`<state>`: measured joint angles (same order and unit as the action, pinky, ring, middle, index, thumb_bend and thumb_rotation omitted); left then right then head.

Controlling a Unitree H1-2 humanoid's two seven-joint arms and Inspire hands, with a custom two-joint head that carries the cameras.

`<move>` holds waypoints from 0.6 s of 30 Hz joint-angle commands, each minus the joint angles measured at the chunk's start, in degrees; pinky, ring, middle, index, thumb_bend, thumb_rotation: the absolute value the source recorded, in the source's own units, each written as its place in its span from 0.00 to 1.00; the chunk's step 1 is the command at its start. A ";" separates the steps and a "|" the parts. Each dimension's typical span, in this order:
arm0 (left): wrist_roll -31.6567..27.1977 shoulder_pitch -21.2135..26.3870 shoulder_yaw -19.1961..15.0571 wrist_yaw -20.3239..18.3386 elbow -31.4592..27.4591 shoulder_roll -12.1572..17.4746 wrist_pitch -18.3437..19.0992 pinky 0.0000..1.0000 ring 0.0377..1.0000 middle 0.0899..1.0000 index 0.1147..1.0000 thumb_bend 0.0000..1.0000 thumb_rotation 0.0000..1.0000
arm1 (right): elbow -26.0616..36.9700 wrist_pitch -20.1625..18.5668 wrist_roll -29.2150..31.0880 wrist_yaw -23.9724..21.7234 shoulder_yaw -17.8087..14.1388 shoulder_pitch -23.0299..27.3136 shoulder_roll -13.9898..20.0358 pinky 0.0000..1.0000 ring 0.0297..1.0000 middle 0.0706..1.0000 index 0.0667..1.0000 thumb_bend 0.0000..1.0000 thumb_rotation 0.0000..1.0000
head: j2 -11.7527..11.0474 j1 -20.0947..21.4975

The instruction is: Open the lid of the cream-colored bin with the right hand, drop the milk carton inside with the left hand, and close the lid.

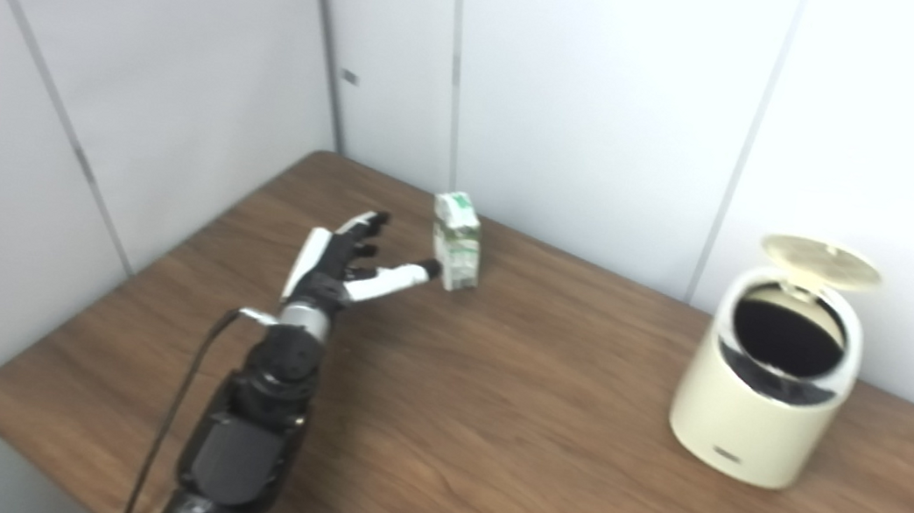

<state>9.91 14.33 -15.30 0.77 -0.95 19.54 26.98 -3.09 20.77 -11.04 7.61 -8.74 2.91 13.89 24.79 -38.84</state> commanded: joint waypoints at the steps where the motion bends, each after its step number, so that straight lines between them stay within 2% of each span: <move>1: 1.04 2.83 0.64 -0.65 1.02 2.58 -0.16 0.82 0.92 0.95 0.99 1.00 0.39 | -2.18 3.02 0.50 0.53 -0.18 0.28 0.24 0.44 0.58 0.60 0.56 0.38 0.58 | -0.33 -0.35; 5: 3.34 4.87 1.22 -1.38 4.17 3.13 -0.08 0.80 0.90 0.94 0.97 1.00 0.38 | -3.35 3.92 -0.62 1.11 0.00 0.74 0.56 0.44 0.57 0.59 0.56 0.37 0.61 | -1.07 -0.96; 7: 5.16 6.00 1.25 -2.38 5.79 3.41 -0.07 0.70 0.86 0.92 0.97 1.00 0.37 | -3.82 3.89 -0.37 1.07 0.01 0.85 0.69 0.45 0.58 0.60 0.56 0.37 0.60 | -1.07 -0.96; 8: 6.25 6.61 1.24 -2.96 6.71 3.69 -0.06 0.55 0.72 0.78 0.97 1.00 0.36 | -3.59 3.34 -0.54 1.14 -0.02 0.78 0.65 0.45 0.58 0.59 0.56 0.37 0.59 | -1.07 -0.96; 9: 7.11 7.02 1.11 -3.44 7.29 3.80 -0.06 0.47 0.63 0.69 0.97 1.00 0.35 | -3.36 2.90 -0.73 1.21 -0.04 0.72 0.59 0.44 0.58 0.59 0.56 0.36 0.58 | -1.07 -0.96; 10: 8.19 7.65 0.78 -4.09 8.21 3.93 -0.06 0.44 0.60 0.66 0.98 1.00 0.34 | -3.11 2.60 -0.79 1.24 -0.02 0.60 0.50 0.44 0.58 0.59 0.56 0.36 0.57 | -1.56 -0.62; 12: 9.75 8.67 -0.05 -5.26 9.54 4.11 -0.06 0.68 0.81 0.86 0.98 1.00 0.34 | -2.70 2.27 -1.18 1.33 0.03 0.40 0.41 0.44 0.58 0.59 0.56 0.36 0.57 | -1.62 -0.49; 13: 10.31 9.08 -0.55 -5.63 9.99 4.09 -0.06 0.77 0.88 0.92 0.98 1.00 0.33 | -2.42 2.03 -1.50 1.45 0.03 0.28 0.31 0.44 0.58 0.59 0.56 0.36 0.57 | -1.69 -0.30; 16: 11.44 10.14 -1.93 -6.46 11.17 4.17 -0.06 0.79 0.90 0.95 0.99 1.00 0.33 | -2.00 1.49 -1.48 1.65 -0.02 0.05 -0.05 0.44 0.58 0.59 0.56 0.37 0.57 | -1.71 -0.01; 18: 11.59 10.68 -2.72 -6.84 12.14 4.23 -0.06 0.75 0.88 0.93 0.99 1.00 0.33 | -2.16 1.78 -1.25 1.54 0.05 0.00 -0.01 0.45 0.58 0.60 0.56 0.36 0.56 | -1.77 0.11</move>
<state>20.29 22.36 -17.02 -6.06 11.28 22.07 26.98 -4.24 21.20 -12.08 8.54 -8.74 3.81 14.29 22.94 -38.76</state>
